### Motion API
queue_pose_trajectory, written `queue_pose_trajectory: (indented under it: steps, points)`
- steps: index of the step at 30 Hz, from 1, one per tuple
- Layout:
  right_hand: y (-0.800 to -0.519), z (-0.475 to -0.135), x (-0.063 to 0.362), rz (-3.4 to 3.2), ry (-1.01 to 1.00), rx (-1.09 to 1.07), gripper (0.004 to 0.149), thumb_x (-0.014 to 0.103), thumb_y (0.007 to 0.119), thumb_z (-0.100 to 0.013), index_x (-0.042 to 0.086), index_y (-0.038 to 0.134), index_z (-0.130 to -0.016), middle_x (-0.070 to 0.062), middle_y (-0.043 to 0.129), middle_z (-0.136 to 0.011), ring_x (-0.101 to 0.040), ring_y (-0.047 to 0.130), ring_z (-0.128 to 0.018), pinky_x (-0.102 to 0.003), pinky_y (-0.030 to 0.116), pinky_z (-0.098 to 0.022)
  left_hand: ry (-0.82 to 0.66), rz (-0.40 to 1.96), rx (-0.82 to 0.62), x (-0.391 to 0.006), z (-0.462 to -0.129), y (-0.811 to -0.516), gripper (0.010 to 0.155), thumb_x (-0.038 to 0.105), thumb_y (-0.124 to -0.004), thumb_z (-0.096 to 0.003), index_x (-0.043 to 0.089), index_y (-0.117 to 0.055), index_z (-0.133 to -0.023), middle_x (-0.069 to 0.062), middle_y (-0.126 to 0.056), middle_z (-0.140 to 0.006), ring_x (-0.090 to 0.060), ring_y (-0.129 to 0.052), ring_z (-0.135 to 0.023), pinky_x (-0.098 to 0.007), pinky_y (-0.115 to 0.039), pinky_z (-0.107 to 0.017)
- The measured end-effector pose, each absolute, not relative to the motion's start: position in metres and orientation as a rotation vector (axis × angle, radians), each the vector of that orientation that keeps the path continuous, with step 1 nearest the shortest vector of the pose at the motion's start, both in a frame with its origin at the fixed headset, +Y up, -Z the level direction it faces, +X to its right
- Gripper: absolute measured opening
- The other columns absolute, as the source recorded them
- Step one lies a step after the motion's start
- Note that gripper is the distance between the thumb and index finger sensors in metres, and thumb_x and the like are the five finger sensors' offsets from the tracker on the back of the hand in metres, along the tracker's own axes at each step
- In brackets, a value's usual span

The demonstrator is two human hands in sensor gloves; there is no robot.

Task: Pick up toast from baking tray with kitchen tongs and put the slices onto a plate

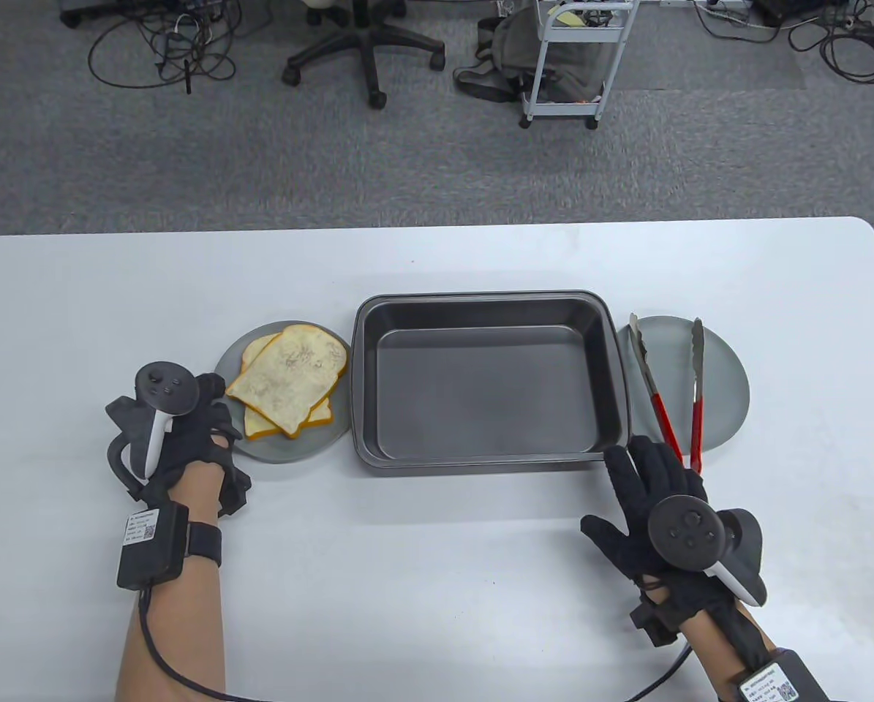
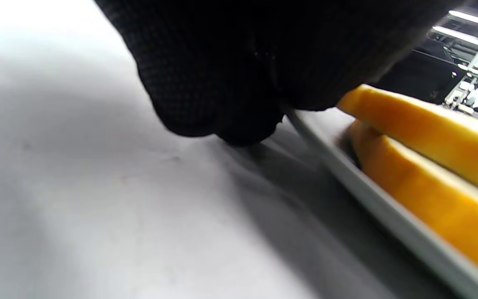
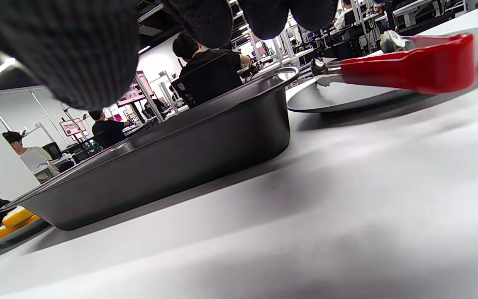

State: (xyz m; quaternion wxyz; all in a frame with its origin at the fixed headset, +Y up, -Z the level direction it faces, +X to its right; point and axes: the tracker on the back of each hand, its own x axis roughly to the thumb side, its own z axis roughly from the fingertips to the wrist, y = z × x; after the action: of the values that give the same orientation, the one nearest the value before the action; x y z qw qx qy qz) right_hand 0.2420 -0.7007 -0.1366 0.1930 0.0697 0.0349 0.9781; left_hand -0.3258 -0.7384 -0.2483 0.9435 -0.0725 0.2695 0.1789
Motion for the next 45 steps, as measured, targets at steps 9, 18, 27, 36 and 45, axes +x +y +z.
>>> queue_pose_trajectory:
  steps: [9,18,27,36,45]
  points:
    - [-0.699,-0.133,0.241,2.745,0.073,0.211,0.088,0.060,0.082,-0.036,0.020,0.051,-0.108,-0.020,0.040,-0.117,-0.049,0.043,-0.108,-0.075,0.040,-0.073,0.389,0.369,-0.055,-0.320,-0.213,-0.710,0.055,0.049,-0.082,-0.0458,0.029,-0.078,-0.096,-0.006,-0.090,-0.098,-0.034,-0.100,-0.079,-0.040,-0.094,-0.054]
    - [-0.689,-0.121,0.223,2.809,-0.033,0.296,0.088,0.060,0.082,-0.037,0.020,0.051,-0.108,-0.019,0.041,-0.117,-0.049,0.043,-0.108,-0.076,0.040,-0.073,0.099,-0.007,0.119,-0.290,-0.140,-0.676,0.058,0.057,-0.076,-0.0443,0.030,-0.079,-0.095,-0.005,-0.092,-0.097,-0.035,-0.100,-0.080,-0.043,-0.093,-0.056]
    - [-0.688,-0.114,0.215,2.861,-0.065,0.337,0.086,0.059,0.082,-0.037,0.021,0.053,-0.108,-0.019,0.042,-0.117,-0.048,0.044,-0.108,-0.076,0.040,-0.073,0.005,-0.090,0.224,-0.272,-0.097,-0.681,0.068,0.066,-0.066,-0.0422,0.028,-0.075,-0.099,-0.009,-0.085,-0.103,-0.039,-0.092,-0.087,-0.049,-0.086,-0.062]
    - [-0.695,-0.114,0.213,2.905,-0.073,0.319,0.086,0.059,0.082,-0.036,0.022,0.053,-0.108,-0.019,0.042,-0.117,-0.048,0.044,-0.108,-0.076,0.039,-0.073,0.000,-0.212,0.247,-0.264,-0.092,-0.697,0.075,0.070,-0.056,-0.0414,0.031,-0.062,-0.105,-0.011,-0.069,-0.112,-0.045,-0.072,-0.100,-0.061,-0.069,-0.071]
    - [-0.703,-0.118,0.205,2.979,-0.061,0.315,0.086,0.059,0.082,-0.036,0.022,0.053,-0.108,-0.018,0.042,-0.117,-0.048,0.044,-0.108,-0.076,0.038,-0.073,0.022,-0.227,0.140,-0.259,-0.091,-0.709,0.086,0.078,-0.044,-0.0390,0.035,-0.034,-0.112,-0.012,-0.035,-0.123,-0.049,-0.042,-0.111,-0.071,-0.044,-0.076]
